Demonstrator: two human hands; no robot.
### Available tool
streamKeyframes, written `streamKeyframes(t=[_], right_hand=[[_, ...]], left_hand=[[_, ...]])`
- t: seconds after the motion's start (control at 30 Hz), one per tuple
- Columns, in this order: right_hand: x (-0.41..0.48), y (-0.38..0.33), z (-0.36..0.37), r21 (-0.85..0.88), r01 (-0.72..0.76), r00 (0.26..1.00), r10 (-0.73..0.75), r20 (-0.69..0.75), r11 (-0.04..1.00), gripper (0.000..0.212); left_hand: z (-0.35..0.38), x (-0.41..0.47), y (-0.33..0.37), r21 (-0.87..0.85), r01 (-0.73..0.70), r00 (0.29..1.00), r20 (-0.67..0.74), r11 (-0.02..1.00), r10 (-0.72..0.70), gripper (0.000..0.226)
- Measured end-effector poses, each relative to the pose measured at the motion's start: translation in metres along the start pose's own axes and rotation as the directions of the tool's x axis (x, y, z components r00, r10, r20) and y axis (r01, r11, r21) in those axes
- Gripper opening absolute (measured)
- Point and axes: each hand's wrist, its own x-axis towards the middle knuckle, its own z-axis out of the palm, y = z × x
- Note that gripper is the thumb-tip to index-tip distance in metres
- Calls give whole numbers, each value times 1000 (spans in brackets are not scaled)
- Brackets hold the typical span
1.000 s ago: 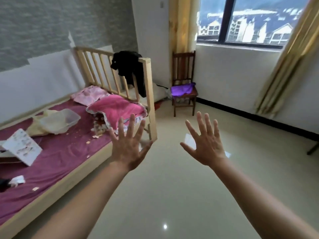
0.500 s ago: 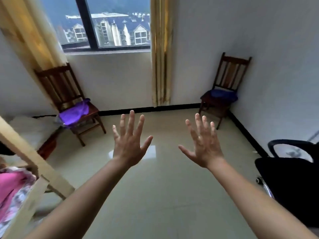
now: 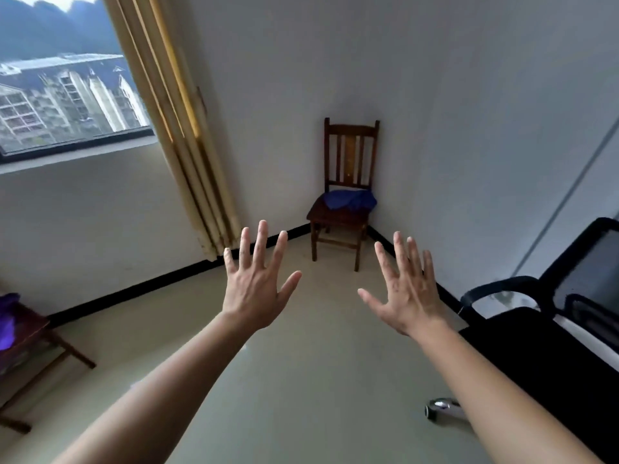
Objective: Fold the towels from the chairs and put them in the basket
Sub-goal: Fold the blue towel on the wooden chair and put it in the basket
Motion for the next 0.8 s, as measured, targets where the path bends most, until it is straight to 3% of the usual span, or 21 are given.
streamKeyframes(t=[0.2,0.5,0.8], right_hand=[[139,8,20,20,14,1000,-14,15,1000,96],[344,14,119,-46,36,999,-34,39,998,94],[552,44,169,-45,-95,992,98,78,994,90]], left_hand=[[15,126,-27,-48,31,998,-51,998,-33,77],[115,328,-90,-87,-12,1000,-23,996,10,76],[167,575,-126,-141,-79,994,62,987,88,76]])
